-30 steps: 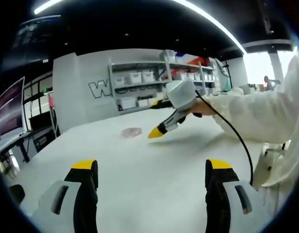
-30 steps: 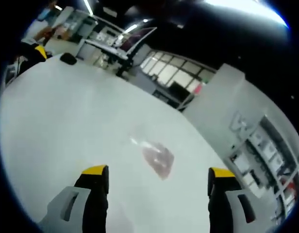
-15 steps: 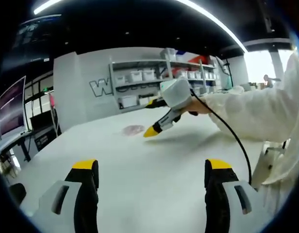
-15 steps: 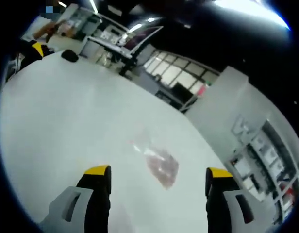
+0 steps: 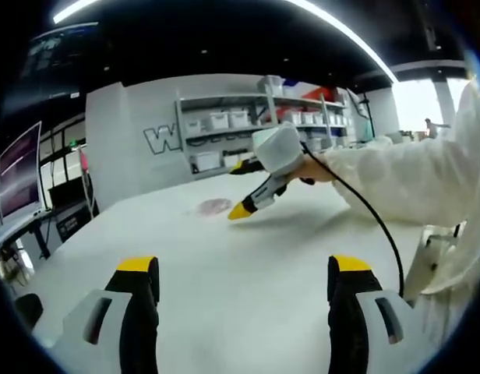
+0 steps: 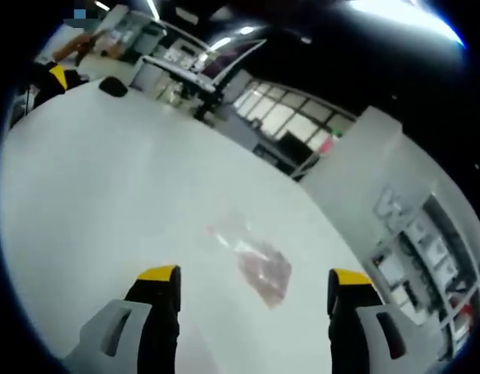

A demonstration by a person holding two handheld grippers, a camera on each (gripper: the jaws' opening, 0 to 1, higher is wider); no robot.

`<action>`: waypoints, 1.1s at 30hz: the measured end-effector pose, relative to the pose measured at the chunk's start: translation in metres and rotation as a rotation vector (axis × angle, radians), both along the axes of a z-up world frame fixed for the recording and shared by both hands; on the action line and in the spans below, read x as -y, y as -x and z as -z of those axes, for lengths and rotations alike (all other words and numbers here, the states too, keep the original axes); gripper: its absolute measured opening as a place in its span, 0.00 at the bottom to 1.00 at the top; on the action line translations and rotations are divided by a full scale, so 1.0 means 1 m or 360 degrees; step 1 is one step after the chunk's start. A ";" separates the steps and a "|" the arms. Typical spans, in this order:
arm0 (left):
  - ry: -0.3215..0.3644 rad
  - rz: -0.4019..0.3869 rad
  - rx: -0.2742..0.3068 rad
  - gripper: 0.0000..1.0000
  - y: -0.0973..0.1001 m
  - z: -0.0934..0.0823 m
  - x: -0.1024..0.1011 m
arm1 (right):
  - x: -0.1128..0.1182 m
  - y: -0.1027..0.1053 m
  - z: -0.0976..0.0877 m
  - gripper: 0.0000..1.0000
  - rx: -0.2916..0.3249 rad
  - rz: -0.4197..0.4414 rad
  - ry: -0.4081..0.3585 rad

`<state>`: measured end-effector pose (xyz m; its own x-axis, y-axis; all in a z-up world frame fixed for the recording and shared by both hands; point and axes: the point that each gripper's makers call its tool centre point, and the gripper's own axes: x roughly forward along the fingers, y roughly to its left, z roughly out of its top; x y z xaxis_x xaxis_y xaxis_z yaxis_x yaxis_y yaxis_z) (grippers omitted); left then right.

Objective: Open the resealable bag by pulling the two sides of the seal apart until the entire bag opening is separated and visibly accessible.

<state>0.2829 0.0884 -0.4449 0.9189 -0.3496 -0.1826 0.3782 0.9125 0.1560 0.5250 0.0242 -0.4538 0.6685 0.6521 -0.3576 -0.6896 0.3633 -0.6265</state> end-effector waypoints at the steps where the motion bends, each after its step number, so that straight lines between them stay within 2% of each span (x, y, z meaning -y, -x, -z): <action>1: -0.0001 0.0000 -0.0003 0.89 0.000 0.000 0.000 | 0.000 0.000 0.000 0.77 0.0004 0.0001 0.0000; 16: 0.0005 -0.0022 0.0003 0.88 0.001 -0.004 -0.005 | -0.013 -0.009 -0.001 0.76 0.0003 -0.0004 0.0008; 33: 0.0037 -0.0018 0.0037 0.91 0.008 -0.006 -0.006 | -0.021 -0.004 0.004 0.74 0.0013 -0.0007 0.0057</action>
<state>0.2751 0.0940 -0.4387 0.9268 -0.3432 -0.1529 0.3644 0.9202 0.1432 0.5290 0.0451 -0.4581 0.6688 0.6417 -0.3755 -0.6858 0.3375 -0.6448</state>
